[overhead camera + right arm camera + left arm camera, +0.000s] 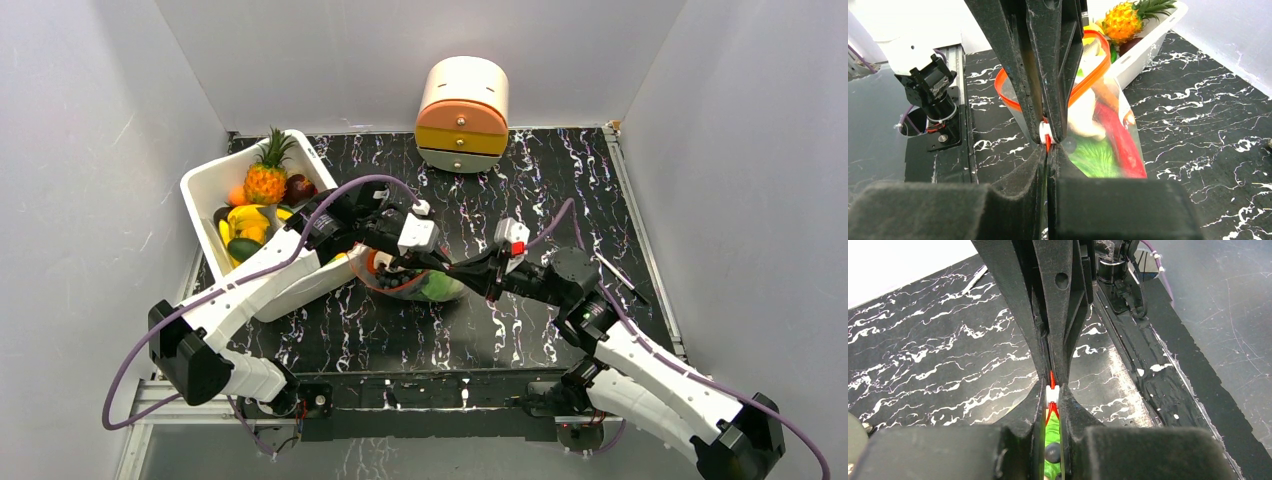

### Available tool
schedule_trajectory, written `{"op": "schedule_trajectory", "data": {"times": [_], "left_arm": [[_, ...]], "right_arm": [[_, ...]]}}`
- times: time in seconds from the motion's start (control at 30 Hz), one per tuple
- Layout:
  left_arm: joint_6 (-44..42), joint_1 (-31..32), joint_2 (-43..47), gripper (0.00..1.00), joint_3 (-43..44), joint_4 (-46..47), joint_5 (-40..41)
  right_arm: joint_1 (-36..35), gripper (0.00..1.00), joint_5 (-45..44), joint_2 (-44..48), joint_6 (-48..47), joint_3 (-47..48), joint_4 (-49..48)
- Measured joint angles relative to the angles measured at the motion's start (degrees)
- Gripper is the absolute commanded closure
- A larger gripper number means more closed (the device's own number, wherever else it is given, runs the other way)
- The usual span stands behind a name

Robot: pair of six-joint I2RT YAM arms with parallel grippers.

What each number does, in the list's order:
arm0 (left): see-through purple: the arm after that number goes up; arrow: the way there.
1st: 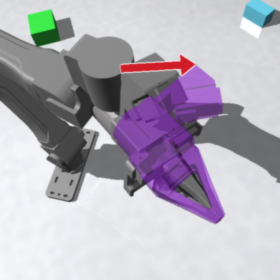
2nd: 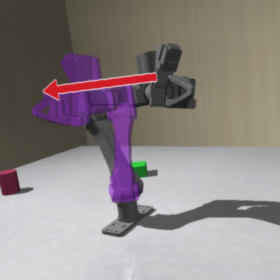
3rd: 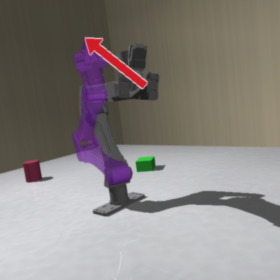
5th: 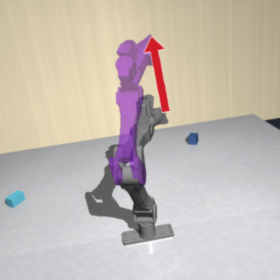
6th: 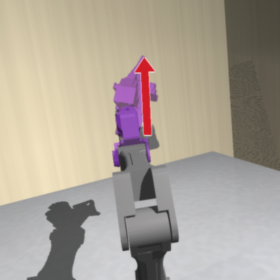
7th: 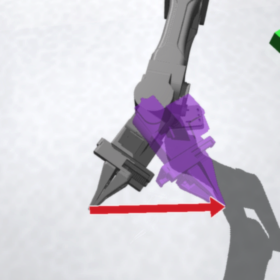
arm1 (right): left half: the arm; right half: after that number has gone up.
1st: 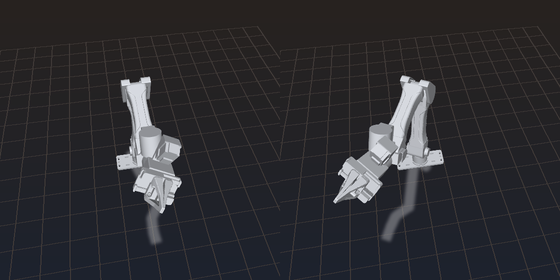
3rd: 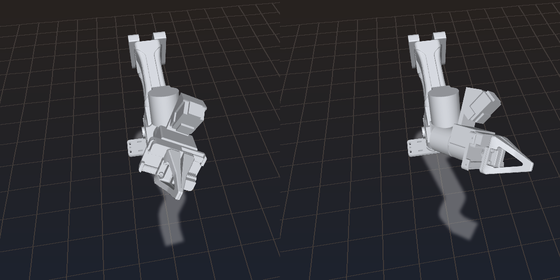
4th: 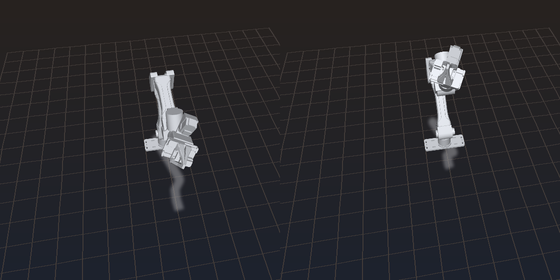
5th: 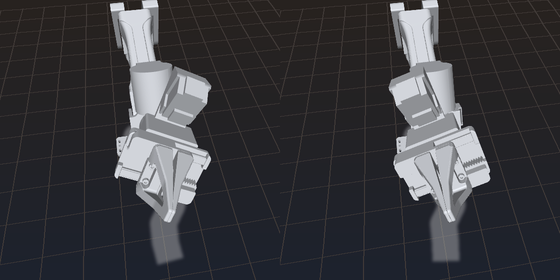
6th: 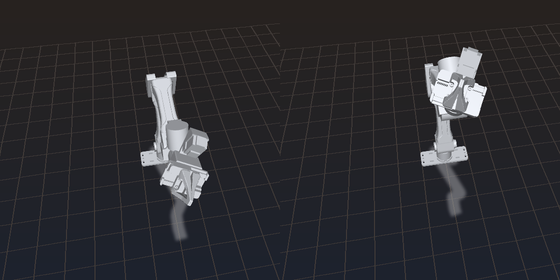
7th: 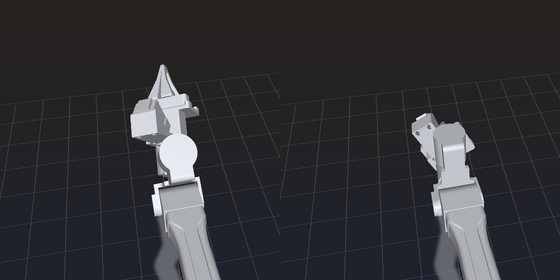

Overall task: Place the food in the zip-top bag and seal the zipper
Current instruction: Zip the zipper food storage bag.

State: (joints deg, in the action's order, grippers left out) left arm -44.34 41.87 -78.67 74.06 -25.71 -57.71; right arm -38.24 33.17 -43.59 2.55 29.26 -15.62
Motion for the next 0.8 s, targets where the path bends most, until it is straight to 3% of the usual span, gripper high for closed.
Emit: {"op": "schedule_trajectory", "data": {"times": [0.8], "left_arm": [[-1.66, 0.79, 0.9, 1.0, 0.17, -3.54, 6.54]], "right_arm": [[-0.42, 1.0, -10.12, 10.64, 0.42, -3.98, 5.57]]}}
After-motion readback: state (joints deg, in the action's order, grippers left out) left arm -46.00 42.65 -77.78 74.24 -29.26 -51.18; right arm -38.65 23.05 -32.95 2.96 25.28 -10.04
